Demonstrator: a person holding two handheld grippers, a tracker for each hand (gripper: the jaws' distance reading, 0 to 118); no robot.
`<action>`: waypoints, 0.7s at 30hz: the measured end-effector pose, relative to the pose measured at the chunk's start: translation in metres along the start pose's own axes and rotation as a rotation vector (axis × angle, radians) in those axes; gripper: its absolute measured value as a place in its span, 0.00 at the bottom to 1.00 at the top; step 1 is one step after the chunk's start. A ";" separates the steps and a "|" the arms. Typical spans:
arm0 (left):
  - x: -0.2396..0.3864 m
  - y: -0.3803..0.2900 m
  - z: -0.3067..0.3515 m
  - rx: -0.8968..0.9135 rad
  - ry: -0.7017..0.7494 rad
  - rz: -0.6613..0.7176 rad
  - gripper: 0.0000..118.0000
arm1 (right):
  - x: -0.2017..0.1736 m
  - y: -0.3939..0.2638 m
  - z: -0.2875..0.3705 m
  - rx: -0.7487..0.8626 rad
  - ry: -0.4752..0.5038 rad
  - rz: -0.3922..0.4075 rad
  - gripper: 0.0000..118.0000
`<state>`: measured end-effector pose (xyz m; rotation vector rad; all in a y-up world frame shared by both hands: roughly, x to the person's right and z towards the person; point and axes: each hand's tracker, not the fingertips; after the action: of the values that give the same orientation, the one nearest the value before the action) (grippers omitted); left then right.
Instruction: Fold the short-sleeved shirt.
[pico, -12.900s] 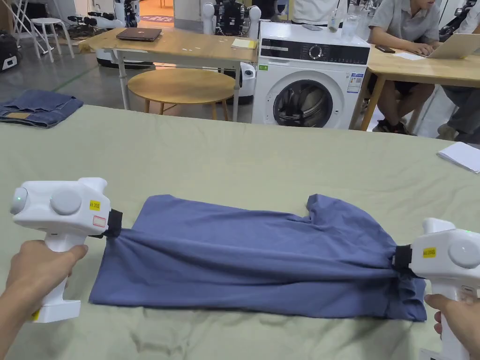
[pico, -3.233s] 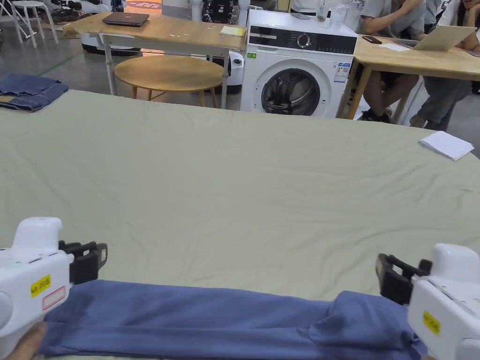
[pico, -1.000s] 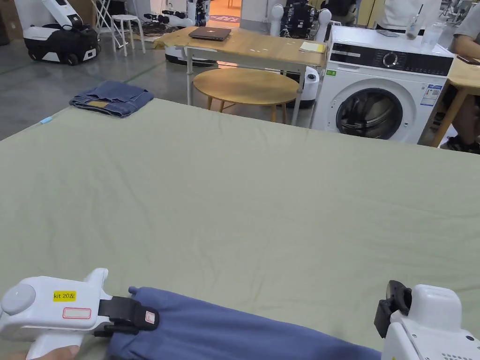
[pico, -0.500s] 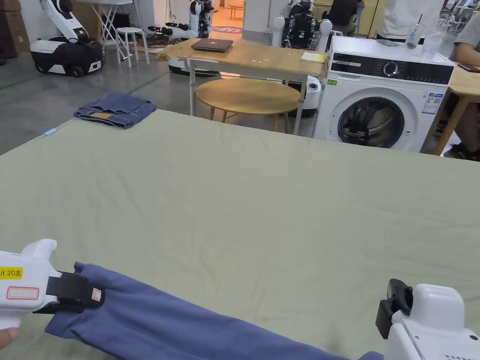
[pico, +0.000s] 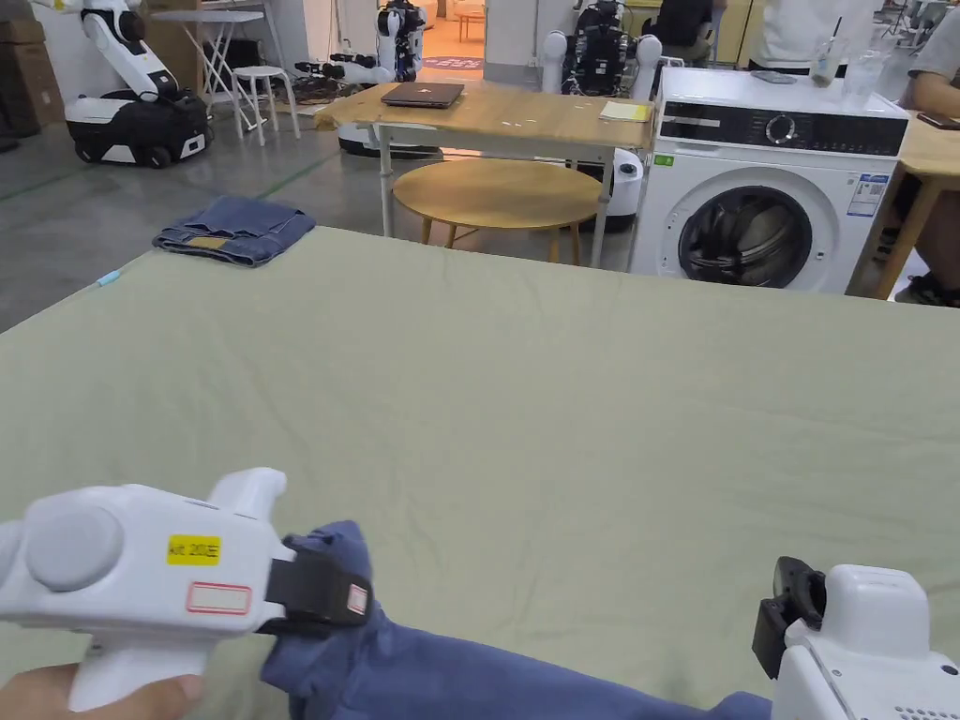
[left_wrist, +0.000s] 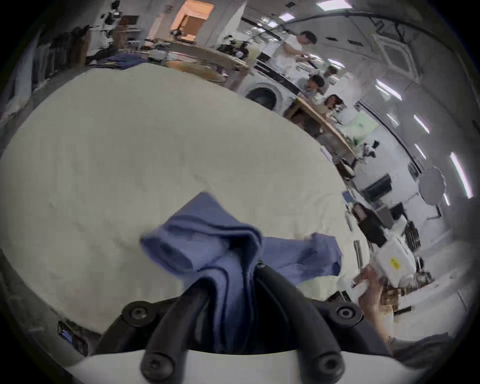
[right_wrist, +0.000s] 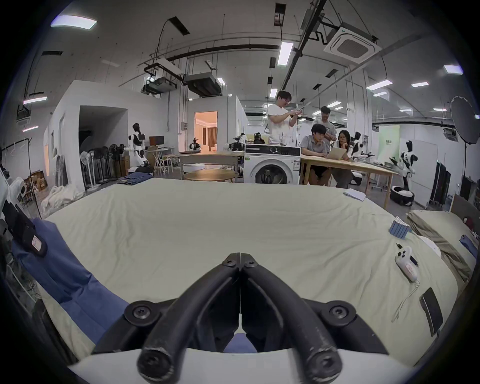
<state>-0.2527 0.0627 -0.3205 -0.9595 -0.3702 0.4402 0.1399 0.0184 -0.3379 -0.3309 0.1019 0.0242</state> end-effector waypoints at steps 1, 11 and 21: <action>0.009 -0.001 -0.011 -0.013 -0.016 -0.014 0.00 | 0.001 -0.001 0.001 -0.002 -0.001 -0.001 0.00; 0.040 -0.019 -0.148 -0.278 0.027 -0.041 0.00 | 0.017 -0.010 0.007 -0.034 -0.030 -0.021 0.00; 0.037 -0.028 -0.165 -0.296 -0.035 0.065 0.35 | 0.027 -0.016 0.009 -0.061 -0.051 -0.023 0.00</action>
<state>-0.1353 -0.0477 -0.3795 -1.2557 -0.4454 0.4699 0.1684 0.0070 -0.3268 -0.3918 0.0473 0.0125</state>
